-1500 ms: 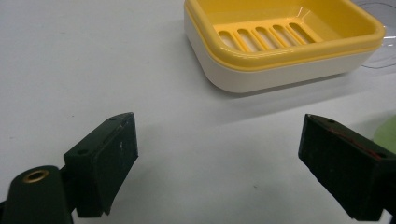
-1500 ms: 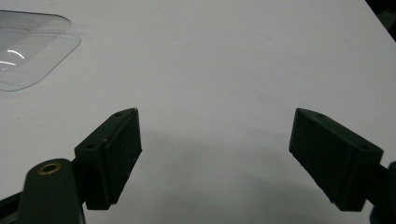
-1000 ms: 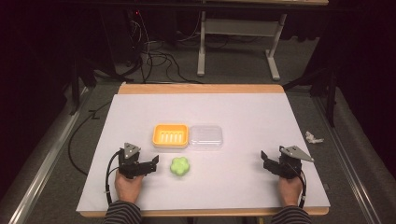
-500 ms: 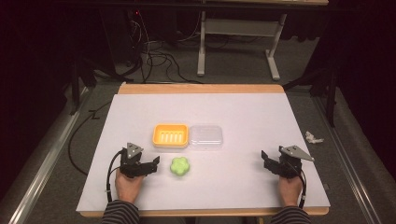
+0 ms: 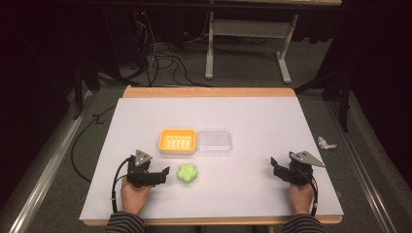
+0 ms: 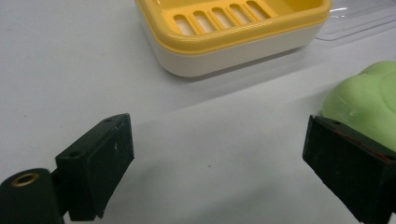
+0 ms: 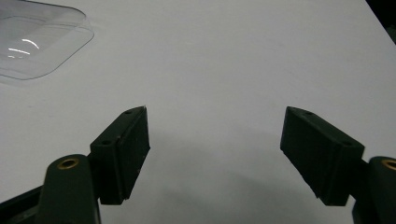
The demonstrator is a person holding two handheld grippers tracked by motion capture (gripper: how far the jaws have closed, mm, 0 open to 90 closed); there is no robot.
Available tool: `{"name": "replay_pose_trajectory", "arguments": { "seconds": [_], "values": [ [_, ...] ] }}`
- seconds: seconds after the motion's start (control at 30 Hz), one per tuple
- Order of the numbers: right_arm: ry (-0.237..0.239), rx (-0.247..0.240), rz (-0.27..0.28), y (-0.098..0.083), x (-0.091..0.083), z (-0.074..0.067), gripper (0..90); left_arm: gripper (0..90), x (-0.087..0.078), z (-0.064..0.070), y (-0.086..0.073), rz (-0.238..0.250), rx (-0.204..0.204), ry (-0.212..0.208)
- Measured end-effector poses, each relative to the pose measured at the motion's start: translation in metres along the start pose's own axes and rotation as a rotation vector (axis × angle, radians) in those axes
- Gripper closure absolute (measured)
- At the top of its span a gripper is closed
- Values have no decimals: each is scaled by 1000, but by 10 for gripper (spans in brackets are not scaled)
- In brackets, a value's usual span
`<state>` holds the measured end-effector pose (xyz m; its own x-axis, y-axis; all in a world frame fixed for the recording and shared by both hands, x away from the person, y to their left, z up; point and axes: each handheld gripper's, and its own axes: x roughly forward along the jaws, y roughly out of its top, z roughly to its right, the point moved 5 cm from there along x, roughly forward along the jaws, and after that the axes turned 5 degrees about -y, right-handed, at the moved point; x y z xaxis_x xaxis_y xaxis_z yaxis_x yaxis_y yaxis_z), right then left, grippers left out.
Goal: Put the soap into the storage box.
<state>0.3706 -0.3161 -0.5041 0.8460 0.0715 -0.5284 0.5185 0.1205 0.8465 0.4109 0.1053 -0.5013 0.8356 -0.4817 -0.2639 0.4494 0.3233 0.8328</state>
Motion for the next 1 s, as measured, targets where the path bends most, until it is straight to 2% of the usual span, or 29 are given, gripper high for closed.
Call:
{"name": "replay_pose_trajectory", "arguments": {
  "seconds": [0.43,0.7,0.83,1.0],
  "values": [
    [2,-1,-17,0,2,1,242,64,-5,17,-1,-44,8,-45],
    [0,-4,-21,0,2,0,241,69,-6,34,-3,-82,50,-81],
    [0,-3,-23,0,2,0,235,65,-5,43,-4,-87,55,-98],
    [0,-4,-25,0,2,0,231,71,-3,52,-7,-125,65,-106]
  ]
}}
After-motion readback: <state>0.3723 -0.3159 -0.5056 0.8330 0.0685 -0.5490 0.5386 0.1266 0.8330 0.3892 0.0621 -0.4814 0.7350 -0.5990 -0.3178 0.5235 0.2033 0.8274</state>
